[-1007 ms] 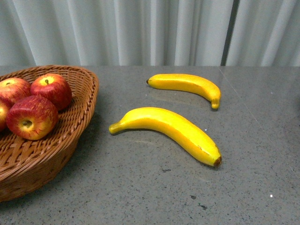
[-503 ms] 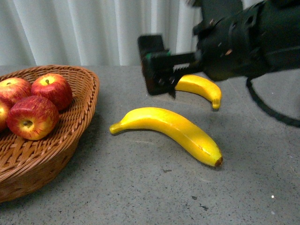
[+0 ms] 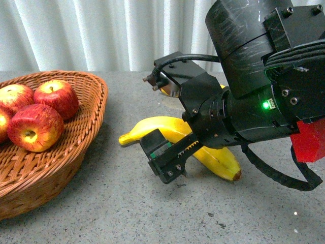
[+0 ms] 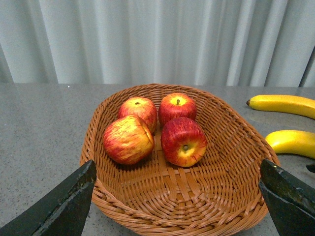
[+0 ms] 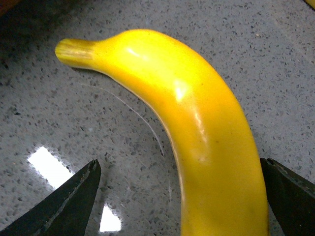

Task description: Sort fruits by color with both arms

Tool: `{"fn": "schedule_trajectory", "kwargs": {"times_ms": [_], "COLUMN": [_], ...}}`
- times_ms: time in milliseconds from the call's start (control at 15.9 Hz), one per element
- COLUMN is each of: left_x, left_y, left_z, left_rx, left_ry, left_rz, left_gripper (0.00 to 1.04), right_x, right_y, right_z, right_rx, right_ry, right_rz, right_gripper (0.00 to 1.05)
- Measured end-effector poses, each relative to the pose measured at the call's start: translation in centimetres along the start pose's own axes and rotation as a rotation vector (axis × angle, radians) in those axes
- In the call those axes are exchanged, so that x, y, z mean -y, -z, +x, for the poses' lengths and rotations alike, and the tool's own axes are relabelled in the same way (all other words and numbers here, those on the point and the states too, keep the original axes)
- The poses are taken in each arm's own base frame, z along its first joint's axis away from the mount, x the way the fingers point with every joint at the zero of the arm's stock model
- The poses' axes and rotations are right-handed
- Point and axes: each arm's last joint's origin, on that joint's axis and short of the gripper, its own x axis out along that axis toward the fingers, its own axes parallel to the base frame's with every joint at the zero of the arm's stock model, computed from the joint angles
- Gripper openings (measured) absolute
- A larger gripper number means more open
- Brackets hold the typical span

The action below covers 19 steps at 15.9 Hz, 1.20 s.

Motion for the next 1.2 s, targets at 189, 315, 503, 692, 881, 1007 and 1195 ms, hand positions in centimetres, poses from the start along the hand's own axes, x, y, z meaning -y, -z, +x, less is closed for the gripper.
{"fn": "schedule_trajectory", "kwargs": {"times_ms": [189,315,503,692,881,1007,1195], "left_x": [0.0,0.0,0.0,0.0,0.0,0.0,0.0], "left_y": [0.0,0.0,0.0,0.0,0.0,0.0,0.0], "left_z": [0.0,0.0,0.0,0.0,0.0,0.0,0.0], "left_rx": [0.000,0.000,0.000,0.000,0.000,0.000,0.000], "left_ry": [0.000,0.000,0.000,0.000,0.000,0.000,0.000], "left_rz": [0.000,0.000,0.000,0.000,0.000,0.000,0.000], "left_gripper": [0.98,0.98,0.98,0.98,0.98,0.98,0.98], "right_x": [0.7,1.0,2.1,5.0,10.9,16.5,21.9], "right_y": [0.3,0.1,-1.7,-4.2,-2.2,2.5,9.3], "right_z": [0.5,0.9,-1.2,-8.1,-17.7,-20.1,-20.4], "right_rx": [-0.053,-0.058,0.062,0.298,0.451,0.360,0.170], "right_ry": [-0.007,-0.004,-0.059,-0.076,0.039,0.222,0.389], "right_rz": [-0.049,-0.058,0.034,0.126,0.177,0.233,0.349], "right_gripper": [0.96,0.73,0.38,0.38,0.38,0.38,0.38]}}
